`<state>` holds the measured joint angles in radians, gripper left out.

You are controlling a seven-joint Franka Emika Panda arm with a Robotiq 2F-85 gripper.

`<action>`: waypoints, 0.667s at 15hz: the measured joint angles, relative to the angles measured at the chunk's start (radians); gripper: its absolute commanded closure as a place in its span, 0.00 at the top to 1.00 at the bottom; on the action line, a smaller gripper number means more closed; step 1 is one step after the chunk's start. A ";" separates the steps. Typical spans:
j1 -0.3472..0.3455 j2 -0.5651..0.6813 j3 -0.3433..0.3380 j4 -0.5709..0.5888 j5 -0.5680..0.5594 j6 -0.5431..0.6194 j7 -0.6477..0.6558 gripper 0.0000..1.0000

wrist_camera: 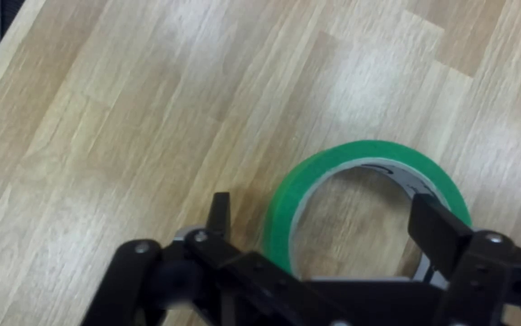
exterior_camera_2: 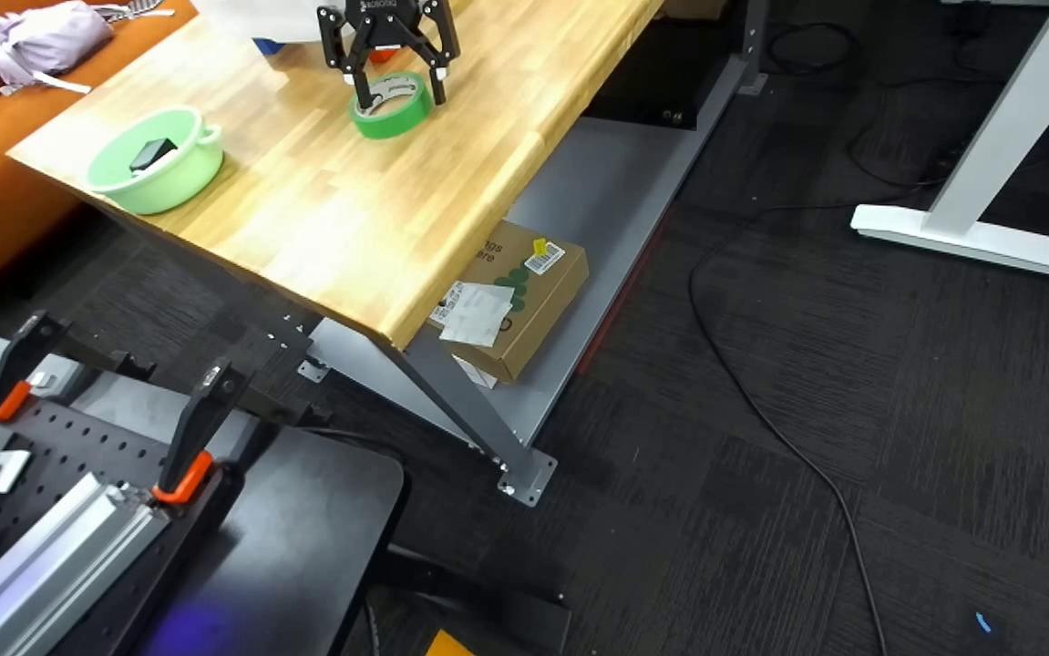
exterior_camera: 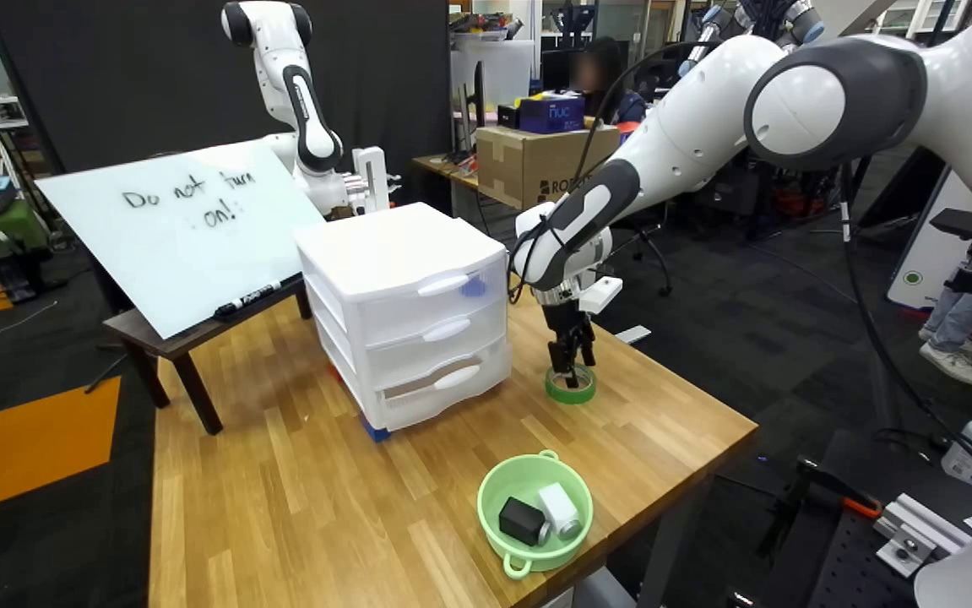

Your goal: Move the green tape forward and the light-green bowl to the left

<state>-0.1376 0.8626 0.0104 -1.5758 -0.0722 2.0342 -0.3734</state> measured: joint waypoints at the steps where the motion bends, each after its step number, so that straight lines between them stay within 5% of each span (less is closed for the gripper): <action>1: 0.000 0.000 0.000 0.000 0.000 0.000 0.000 1.00; 10: 0.000 0.010 -0.002 0.002 0.000 0.000 0.002 1.00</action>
<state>-0.1381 0.8726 0.0084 -1.5735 -0.0722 2.0342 -0.3711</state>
